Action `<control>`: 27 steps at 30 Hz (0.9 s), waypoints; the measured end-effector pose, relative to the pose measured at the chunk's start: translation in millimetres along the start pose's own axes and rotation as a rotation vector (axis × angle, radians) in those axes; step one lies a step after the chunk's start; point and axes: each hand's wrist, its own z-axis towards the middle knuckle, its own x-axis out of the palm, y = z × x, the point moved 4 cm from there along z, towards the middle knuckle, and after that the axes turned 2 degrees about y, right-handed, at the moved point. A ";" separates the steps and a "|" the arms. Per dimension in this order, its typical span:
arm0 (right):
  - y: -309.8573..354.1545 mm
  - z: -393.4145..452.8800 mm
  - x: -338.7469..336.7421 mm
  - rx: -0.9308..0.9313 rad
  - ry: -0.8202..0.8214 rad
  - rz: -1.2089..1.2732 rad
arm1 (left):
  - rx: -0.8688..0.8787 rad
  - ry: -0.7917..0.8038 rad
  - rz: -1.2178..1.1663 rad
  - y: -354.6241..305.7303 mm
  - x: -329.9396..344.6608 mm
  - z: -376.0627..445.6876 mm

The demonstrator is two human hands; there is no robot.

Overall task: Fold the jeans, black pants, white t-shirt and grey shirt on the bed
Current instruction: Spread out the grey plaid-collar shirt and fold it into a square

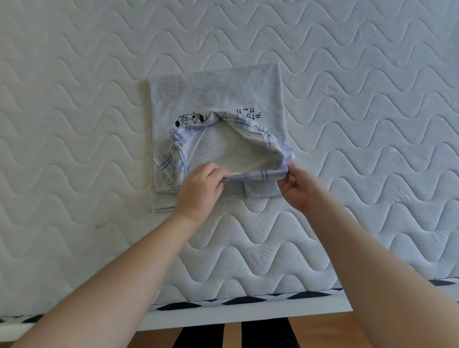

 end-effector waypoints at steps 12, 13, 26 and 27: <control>-3.1 -10.3 -7.3 -0.762 -0.364 -1.506 | 0.219 0.105 0.308 -7.4 34.7 -19.8; -5.5 -14.4 -6.1 -0.834 -0.359 -1.575 | 0.184 0.141 0.307 -6.8 39.0 -21.7; 1.2 18.2 -16.5 -0.528 -0.272 -1.223 | 0.050 0.260 0.061 -8.7 35.8 26.8; 2.1 19.7 -18.4 -0.527 -0.265 -1.245 | 0.056 0.276 0.067 -10.8 35.6 39.6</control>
